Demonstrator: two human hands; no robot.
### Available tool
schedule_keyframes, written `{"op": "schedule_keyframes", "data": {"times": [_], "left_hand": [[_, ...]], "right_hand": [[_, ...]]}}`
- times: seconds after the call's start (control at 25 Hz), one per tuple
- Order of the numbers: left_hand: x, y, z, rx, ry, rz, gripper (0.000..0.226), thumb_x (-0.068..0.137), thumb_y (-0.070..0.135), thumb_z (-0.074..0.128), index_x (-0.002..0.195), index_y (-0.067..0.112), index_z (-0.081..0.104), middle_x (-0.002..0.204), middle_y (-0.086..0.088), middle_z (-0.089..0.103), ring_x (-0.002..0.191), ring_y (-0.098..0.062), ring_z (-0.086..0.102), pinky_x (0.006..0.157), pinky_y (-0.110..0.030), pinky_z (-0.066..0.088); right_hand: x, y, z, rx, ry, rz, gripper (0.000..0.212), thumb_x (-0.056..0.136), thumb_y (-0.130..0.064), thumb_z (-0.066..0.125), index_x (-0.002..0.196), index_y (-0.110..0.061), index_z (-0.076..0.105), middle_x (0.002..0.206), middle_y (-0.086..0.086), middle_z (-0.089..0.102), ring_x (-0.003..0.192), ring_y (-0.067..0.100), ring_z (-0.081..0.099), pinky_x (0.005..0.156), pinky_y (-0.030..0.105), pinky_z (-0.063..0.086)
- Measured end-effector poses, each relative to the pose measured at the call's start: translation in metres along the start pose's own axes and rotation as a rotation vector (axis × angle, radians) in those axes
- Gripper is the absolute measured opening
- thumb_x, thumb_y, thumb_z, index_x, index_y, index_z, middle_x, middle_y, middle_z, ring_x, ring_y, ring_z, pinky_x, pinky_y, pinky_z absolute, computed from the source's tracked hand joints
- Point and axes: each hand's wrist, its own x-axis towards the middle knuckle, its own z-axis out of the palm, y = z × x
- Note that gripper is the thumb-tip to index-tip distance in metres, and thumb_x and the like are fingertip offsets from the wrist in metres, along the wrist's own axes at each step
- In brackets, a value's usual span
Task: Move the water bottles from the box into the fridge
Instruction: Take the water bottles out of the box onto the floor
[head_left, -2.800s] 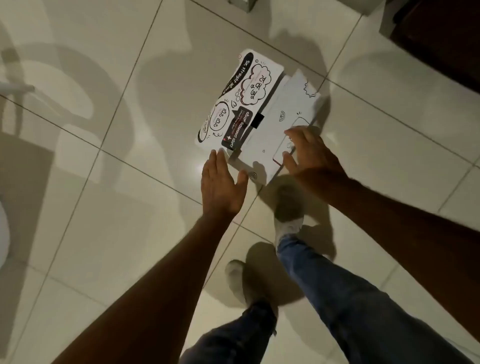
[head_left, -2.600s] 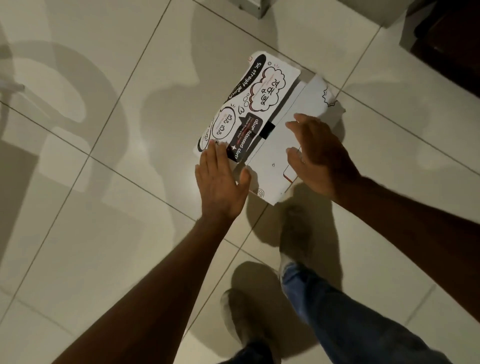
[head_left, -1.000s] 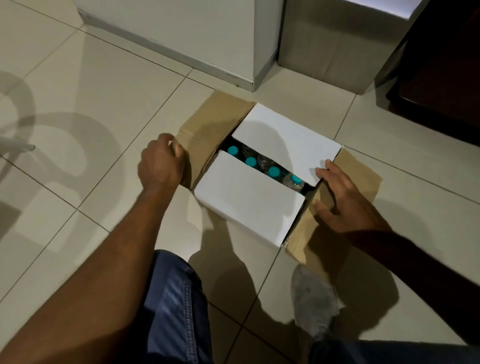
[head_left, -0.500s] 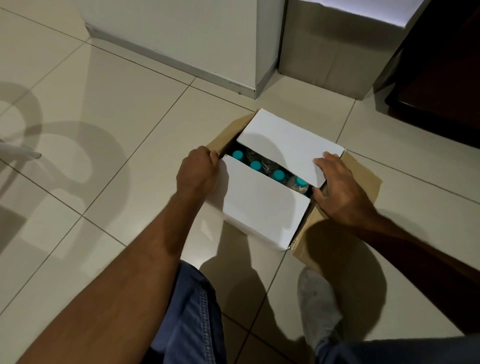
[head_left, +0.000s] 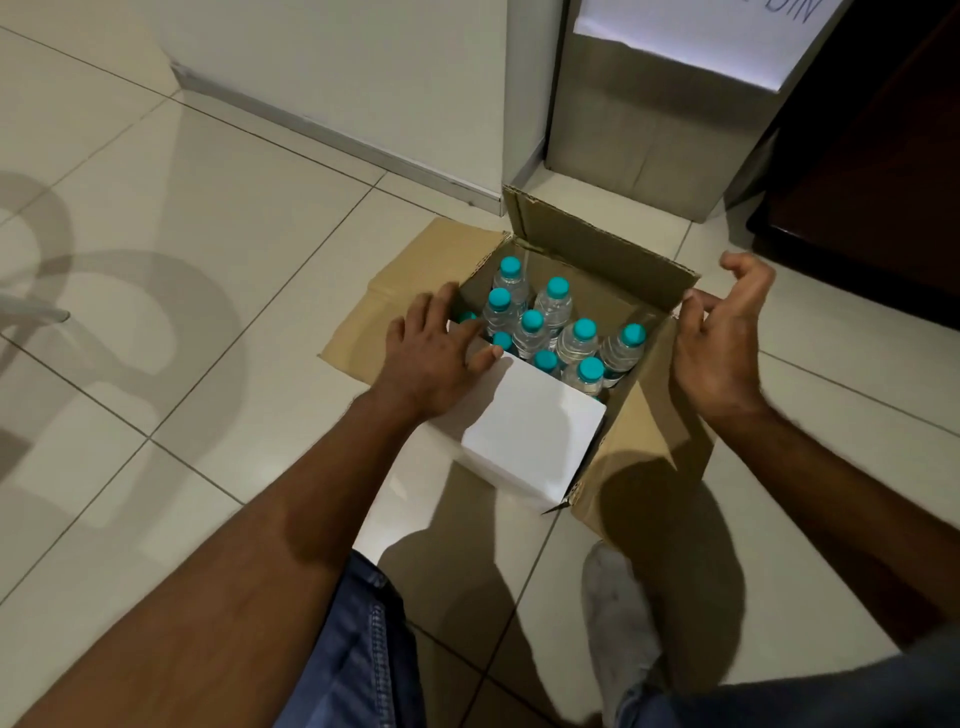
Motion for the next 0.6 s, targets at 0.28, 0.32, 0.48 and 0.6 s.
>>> {"op": "schedule_keyframes", "data": {"times": [0.28, 0.32, 0.48, 0.6], "left_hand": [[-0.003, 0.008, -0.016, -0.086, 0.088, -0.019, 0.054, 0.098, 0.065, 0.033, 0.138, 0.033, 0.051, 0.164, -0.001, 0.016, 0.15, -0.029, 0.012, 0.118, -0.055, 0.017], [-0.005, 0.01, -0.022, -0.12, 0.151, -0.015, 0.05, 0.098, 0.062, 0.036, 0.129, 0.029, 0.057, 0.162, -0.002, 0.024, 0.148, -0.027, 0.019, 0.116, -0.053, 0.024], [-0.019, 0.011, -0.053, -0.307, 0.44, -0.025, 0.046, 0.1, 0.05, 0.045, 0.092, 0.015, 0.075, 0.114, -0.002, 0.067, 0.106, -0.015, 0.056, 0.089, -0.041, 0.052], [-0.039, 0.003, -0.074, -0.346, 0.438, -0.087, 0.056, 0.098, 0.057, 0.046, 0.074, 0.016, 0.076, 0.071, 0.003, 0.069, 0.064, -0.012, 0.062, 0.064, -0.036, 0.057]], "right_hand": [[0.017, 0.003, 0.009, -0.042, 0.06, -0.02, 0.039, 0.102, -0.004, 0.051, 0.135, -0.014, 0.031, 0.153, 0.005, 0.027, 0.107, 0.01, 0.061, 0.08, 0.014, 0.056], [0.022, 0.003, 0.009, -0.059, 0.076, -0.008, 0.038, 0.102, -0.007, 0.051, 0.134, -0.013, 0.032, 0.151, 0.006, 0.029, 0.103, 0.01, 0.062, 0.08, 0.019, 0.058], [0.028, 0.012, 0.008, -0.134, 0.07, 0.006, 0.043, 0.1, -0.001, 0.053, 0.136, -0.016, 0.035, 0.146, 0.008, 0.03, 0.111, 0.017, 0.061, 0.084, 0.023, 0.057], [0.024, 0.021, 0.011, -0.225, 0.02, 0.01, 0.054, 0.098, 0.001, 0.054, 0.144, -0.021, 0.035, 0.156, 0.006, 0.024, 0.112, 0.014, 0.055, 0.083, 0.022, 0.054]]}}
